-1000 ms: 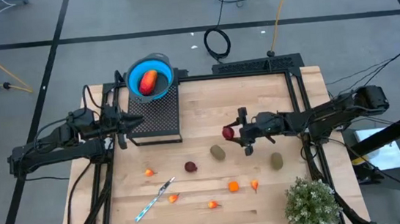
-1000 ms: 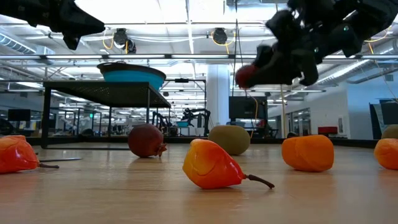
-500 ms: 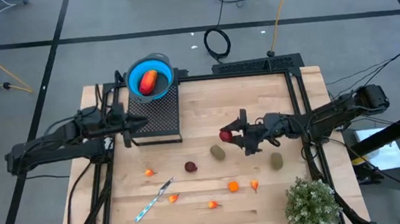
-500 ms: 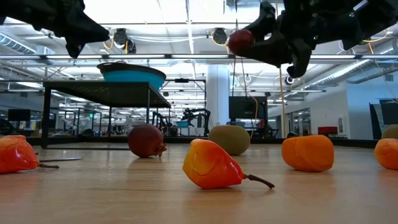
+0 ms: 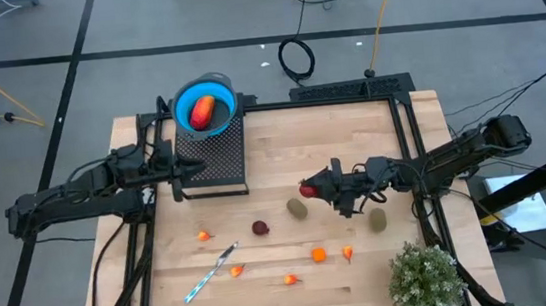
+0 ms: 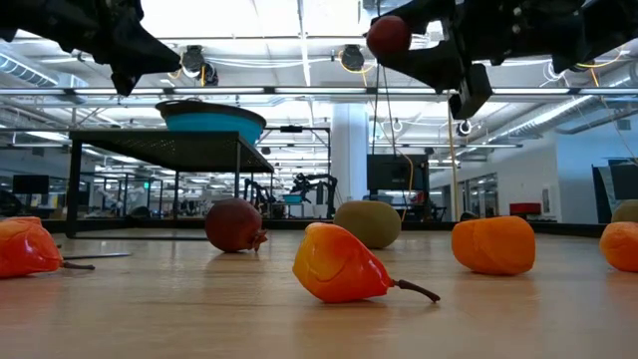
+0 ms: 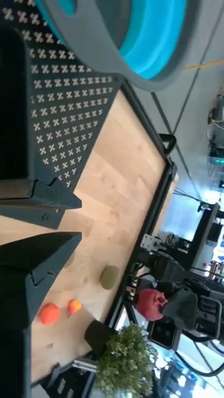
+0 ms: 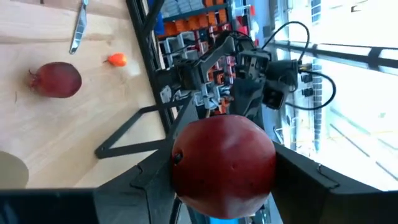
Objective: Pick & Place Fruit
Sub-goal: Put the right pomegranate into the blue strainer bowl on the shelf
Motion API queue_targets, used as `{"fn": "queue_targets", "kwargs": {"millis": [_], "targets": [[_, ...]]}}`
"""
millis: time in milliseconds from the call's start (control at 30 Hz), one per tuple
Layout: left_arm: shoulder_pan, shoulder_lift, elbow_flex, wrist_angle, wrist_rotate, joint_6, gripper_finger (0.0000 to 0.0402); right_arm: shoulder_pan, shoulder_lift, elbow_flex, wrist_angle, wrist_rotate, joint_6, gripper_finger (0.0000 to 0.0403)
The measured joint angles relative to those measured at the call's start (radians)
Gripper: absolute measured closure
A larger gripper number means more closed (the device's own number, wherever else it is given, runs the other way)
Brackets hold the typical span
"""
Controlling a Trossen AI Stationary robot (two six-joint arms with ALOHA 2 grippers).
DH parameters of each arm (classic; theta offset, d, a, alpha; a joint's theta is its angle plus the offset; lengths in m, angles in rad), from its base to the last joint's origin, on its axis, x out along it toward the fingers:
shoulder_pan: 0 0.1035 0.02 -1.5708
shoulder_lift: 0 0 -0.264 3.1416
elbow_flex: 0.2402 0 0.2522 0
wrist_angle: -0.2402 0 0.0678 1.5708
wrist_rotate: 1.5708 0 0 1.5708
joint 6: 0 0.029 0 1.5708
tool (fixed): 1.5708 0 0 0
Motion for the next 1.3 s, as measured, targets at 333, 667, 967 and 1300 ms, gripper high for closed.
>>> {"fn": "queue_targets", "kwargs": {"millis": [333,667,967,1300], "targets": [[0.000,0.000,0.000,0.002,-0.001,0.181,0.0334,0.000,0.000,0.000,-0.001,0.001,0.061,0.0195],[0.000,0.000,0.000,0.026,0.000,0.226,0.0334,-0.002,0.000,0.000,0.005,0.004,0.298,0.0195],[0.000,0.000,0.000,0.026,0.001,0.217,0.0334,-0.009,0.000,0.000,-0.005,-0.124,0.596,0.0195],[0.000,0.000,0.000,0.027,0.032,0.189,0.0334,-0.137,0.000,0.000,0.036,-0.677,1.015,0.0195]]}}
